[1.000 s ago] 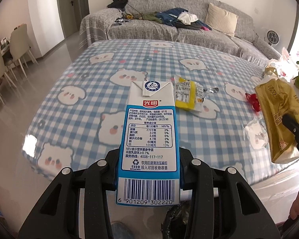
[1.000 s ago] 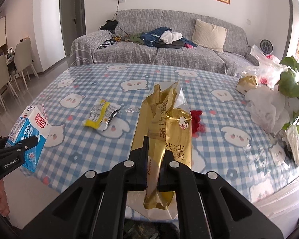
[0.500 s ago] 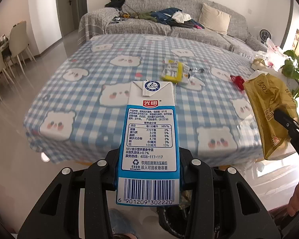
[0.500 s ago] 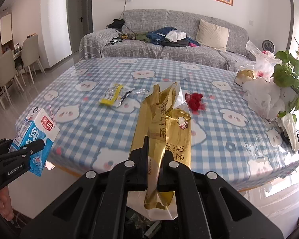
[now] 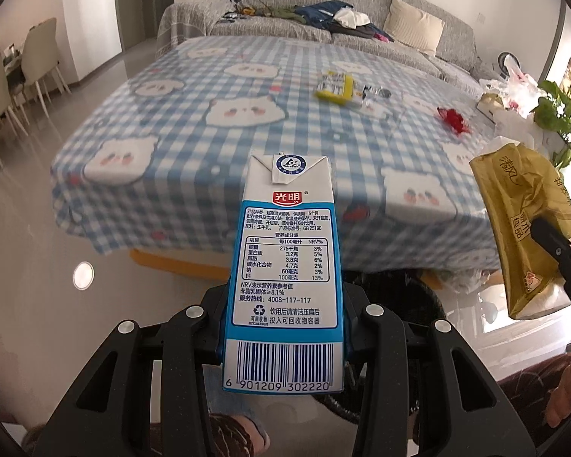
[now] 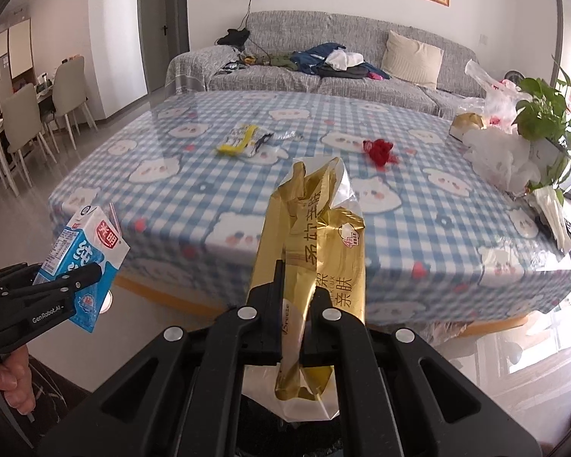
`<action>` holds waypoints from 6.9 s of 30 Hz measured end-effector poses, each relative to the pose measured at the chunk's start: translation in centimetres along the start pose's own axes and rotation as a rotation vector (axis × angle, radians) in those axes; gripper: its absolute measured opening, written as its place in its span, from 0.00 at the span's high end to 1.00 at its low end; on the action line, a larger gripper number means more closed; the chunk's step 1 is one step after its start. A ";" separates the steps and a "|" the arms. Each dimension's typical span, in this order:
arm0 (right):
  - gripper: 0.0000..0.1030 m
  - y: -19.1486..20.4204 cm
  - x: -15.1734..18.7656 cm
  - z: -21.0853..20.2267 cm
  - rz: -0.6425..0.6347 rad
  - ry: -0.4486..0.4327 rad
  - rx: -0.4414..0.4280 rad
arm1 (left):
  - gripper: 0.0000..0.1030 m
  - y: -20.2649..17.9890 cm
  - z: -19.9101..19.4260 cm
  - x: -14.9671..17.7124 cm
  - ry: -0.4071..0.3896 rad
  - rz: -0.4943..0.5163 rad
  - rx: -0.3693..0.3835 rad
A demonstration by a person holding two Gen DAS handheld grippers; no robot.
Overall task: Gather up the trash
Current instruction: 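Carry the gold bag and milk carton down over the trash bin, then open the right tool to drop the gold bag into the bin, then open the left tool to drop the milk carton into the bin, then raise both tools from the bin back over the table, then move the left tool to the yellow snack wrapper while the right tool approaches the red mesh net, then grasp the yellow snack wrapper with the left tool while the right tool grasps the red net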
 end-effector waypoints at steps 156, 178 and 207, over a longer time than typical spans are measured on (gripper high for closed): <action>0.08 -13.2 -10.5 7.8 0.103 -0.042 0.154 | 0.07 -9.0 6.2 -14.9 -0.068 0.079 -0.040; 0.11 -16.7 -16.0 19.6 0.154 0.085 0.104 | 0.06 -8.5 15.5 -24.9 -0.029 0.087 -0.051; 0.63 -15.7 -16.2 26.1 0.145 0.187 0.049 | 0.47 -10.1 21.0 -26.4 0.043 0.125 -0.014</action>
Point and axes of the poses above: each gripper's, at about its wrist camera, not at the fingertips, and z roughly the way its jaws point, y to its left, x to its underside, the point moved 8 cm from there along z, roughly the way its jaws point, and after that the axes turned 4 degrees about y, right-handed, at the moved point
